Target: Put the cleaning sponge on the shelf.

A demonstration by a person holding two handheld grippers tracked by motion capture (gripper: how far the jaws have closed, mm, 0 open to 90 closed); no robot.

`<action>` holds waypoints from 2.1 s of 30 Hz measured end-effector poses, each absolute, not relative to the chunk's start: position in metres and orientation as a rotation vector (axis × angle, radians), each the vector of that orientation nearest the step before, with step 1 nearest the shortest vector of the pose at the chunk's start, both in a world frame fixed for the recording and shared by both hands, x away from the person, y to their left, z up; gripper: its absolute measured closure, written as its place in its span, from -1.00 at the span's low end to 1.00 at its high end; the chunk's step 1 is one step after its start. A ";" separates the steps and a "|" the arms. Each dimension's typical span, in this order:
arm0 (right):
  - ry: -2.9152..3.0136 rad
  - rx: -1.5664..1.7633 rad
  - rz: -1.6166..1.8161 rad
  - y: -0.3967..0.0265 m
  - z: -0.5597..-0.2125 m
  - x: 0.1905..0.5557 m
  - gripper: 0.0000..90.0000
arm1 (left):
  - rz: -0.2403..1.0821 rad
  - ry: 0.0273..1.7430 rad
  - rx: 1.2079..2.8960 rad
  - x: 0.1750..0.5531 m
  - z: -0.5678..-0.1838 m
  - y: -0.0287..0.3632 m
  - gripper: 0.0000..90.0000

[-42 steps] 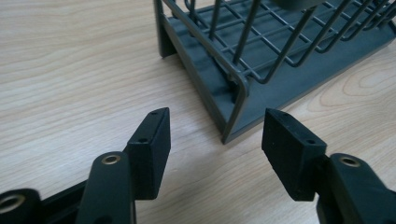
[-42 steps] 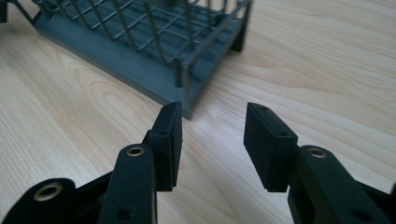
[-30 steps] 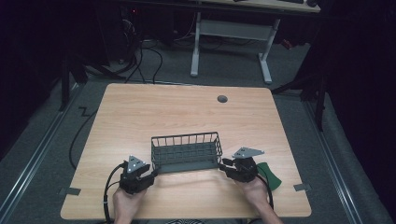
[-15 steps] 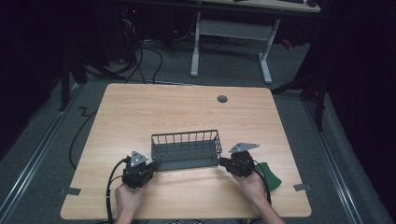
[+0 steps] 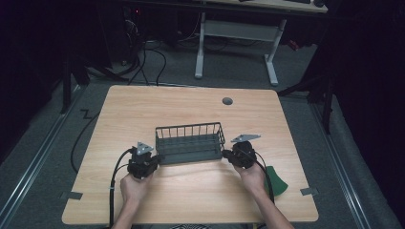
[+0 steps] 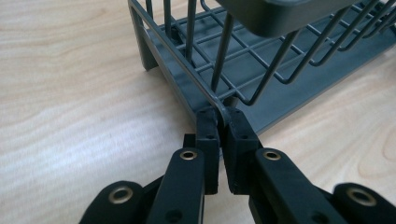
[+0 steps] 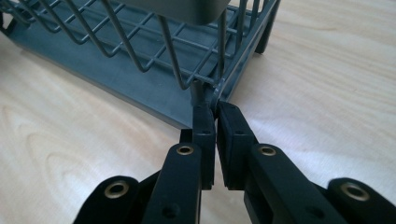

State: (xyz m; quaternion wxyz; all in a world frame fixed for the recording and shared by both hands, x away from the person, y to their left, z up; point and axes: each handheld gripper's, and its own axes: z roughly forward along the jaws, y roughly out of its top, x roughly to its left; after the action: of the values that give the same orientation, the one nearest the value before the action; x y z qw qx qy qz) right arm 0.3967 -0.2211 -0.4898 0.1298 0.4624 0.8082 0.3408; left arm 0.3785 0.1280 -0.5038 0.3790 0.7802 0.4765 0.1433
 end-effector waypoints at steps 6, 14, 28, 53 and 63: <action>2.293 1.442 1.008 -0.222 -0.489 0.420 0.92 | 0.315 1.262 1.949 0.406 -0.503 0.128 0.88; 2.235 1.520 1.004 -0.220 -0.489 0.448 0.92 | 0.311 1.308 1.907 0.433 -0.503 0.124 0.87; 2.182 1.595 1.035 -0.202 -0.492 0.485 0.91 | 0.347 1.406 1.864 0.459 -0.502 0.133 0.87; 2.191 1.539 0.992 -0.213 -0.481 0.474 0.03 | 0.379 1.393 1.907 0.445 -0.508 0.148 -0.20; 2.210 1.535 0.981 -0.246 -0.469 0.442 -0.09 | 0.446 1.419 1.916 0.414 -0.517 0.166 -0.25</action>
State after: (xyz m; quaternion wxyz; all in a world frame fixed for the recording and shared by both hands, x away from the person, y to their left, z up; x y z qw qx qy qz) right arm 0.4422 -0.2460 -0.4691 0.1384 0.5306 0.7644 0.3391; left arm 0.4140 0.1658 -0.5173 0.3506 0.7398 0.5478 0.1723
